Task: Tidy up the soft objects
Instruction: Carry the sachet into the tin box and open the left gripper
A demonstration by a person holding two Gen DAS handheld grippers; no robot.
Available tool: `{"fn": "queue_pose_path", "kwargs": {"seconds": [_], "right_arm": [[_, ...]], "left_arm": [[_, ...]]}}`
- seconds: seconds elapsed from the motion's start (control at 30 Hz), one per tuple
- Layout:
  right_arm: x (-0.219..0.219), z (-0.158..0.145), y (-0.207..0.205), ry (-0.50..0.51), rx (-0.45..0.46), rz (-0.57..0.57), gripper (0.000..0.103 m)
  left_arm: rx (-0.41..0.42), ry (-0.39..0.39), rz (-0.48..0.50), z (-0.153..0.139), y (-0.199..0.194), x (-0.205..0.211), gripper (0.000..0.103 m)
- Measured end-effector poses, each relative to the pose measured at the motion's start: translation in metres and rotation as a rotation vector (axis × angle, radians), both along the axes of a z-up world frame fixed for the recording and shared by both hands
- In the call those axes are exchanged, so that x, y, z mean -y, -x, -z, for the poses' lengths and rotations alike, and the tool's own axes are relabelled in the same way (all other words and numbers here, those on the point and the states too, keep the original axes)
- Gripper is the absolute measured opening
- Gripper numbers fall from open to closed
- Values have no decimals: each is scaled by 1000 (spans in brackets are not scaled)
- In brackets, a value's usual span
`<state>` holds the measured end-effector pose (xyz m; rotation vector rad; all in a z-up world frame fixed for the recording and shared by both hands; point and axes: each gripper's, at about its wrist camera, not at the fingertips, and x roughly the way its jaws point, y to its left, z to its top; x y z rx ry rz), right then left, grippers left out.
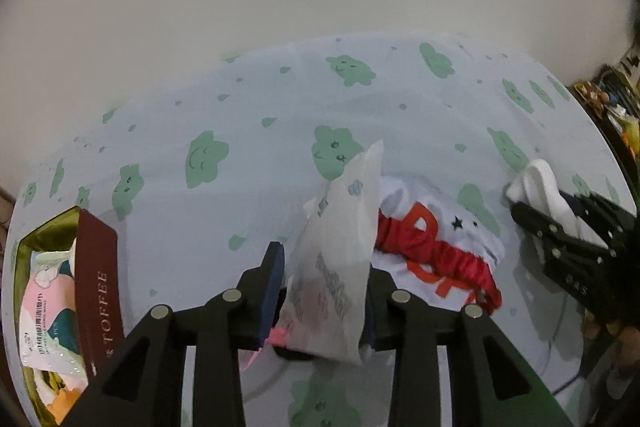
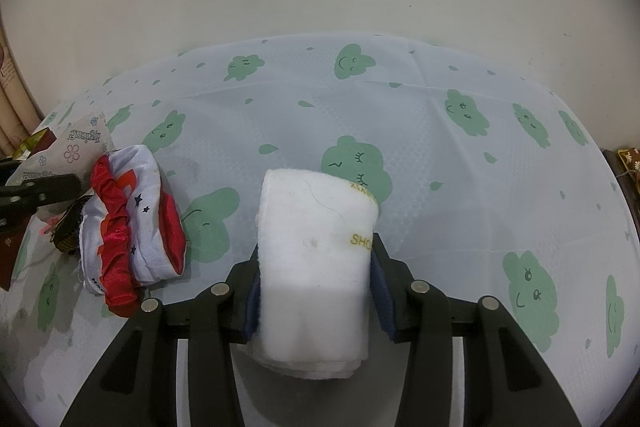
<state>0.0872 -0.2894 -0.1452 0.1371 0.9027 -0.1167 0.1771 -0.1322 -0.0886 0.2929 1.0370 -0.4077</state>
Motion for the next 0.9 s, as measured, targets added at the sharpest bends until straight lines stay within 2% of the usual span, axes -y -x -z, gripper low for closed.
{"fn": "queue_pose_path", "kwargs": {"seconds": [0.1, 0.23, 0.6, 0.9], "right_arm": [[0, 0, 0, 0, 0, 0, 44], [-1, 0, 1, 0, 0, -1, 44], [-1, 0, 0, 8, -3, -1, 44], [0, 0, 1, 12, -4, -2, 44]], "left_arm": [[-5, 22, -20, 0, -3, -1, 16], [7, 32, -19, -6, -4, -1, 13], [69, 61, 35, -43, 17, -4, 13], [114, 67, 19, -67, 35, -19, 13]]}}
